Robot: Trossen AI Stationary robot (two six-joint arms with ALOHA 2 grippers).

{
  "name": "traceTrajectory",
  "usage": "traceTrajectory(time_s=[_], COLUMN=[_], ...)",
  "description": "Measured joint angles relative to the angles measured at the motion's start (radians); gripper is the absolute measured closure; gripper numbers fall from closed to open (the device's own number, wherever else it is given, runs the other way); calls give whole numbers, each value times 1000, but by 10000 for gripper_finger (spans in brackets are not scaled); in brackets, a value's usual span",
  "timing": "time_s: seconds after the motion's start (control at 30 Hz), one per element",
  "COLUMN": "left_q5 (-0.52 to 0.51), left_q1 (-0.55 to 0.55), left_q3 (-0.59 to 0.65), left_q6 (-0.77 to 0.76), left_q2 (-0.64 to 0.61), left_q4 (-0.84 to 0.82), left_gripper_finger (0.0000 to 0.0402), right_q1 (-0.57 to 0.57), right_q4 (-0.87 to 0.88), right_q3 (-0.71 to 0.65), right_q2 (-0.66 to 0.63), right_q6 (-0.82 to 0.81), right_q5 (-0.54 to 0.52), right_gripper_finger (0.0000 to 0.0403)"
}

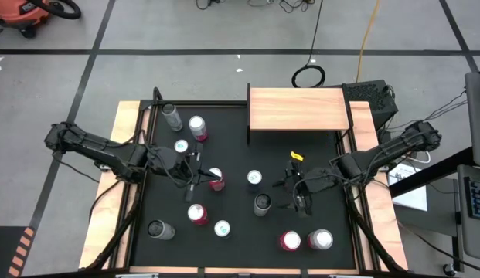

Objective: Place canned beverage on shelf
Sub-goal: Put the middle pink white soda can on the shelf

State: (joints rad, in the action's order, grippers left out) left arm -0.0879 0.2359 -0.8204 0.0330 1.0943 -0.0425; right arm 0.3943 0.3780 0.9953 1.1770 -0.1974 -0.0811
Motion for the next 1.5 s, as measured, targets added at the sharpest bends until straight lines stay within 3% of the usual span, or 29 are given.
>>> traceTrajectory(time_s=[0.43,0.67,0.77,1.0,1.5], left_q5=[-5,-159,-205,-205,-205], left_q1=[0,0,0,0,0], left_q3=[0,0,0,0,0], left_q6=[-2,-2,-1,-2,0], left_q2=[0,0,0,0,0], left_q4=[11,12,11,11,12], left_gripper_finger=[402,402,402,402,402], right_q1=[-1,-14,-43,-160,-322], right_q4=[224,301,312,416,441], right_q3=[9,9,9,9,-13], right_q2=[0,0,-8,-7,-7], right_q6=[-71,8,34,78,187], right_q5=[-51,-53,-53,-30,72], right_gripper_finger=[85,76,66,52,48])
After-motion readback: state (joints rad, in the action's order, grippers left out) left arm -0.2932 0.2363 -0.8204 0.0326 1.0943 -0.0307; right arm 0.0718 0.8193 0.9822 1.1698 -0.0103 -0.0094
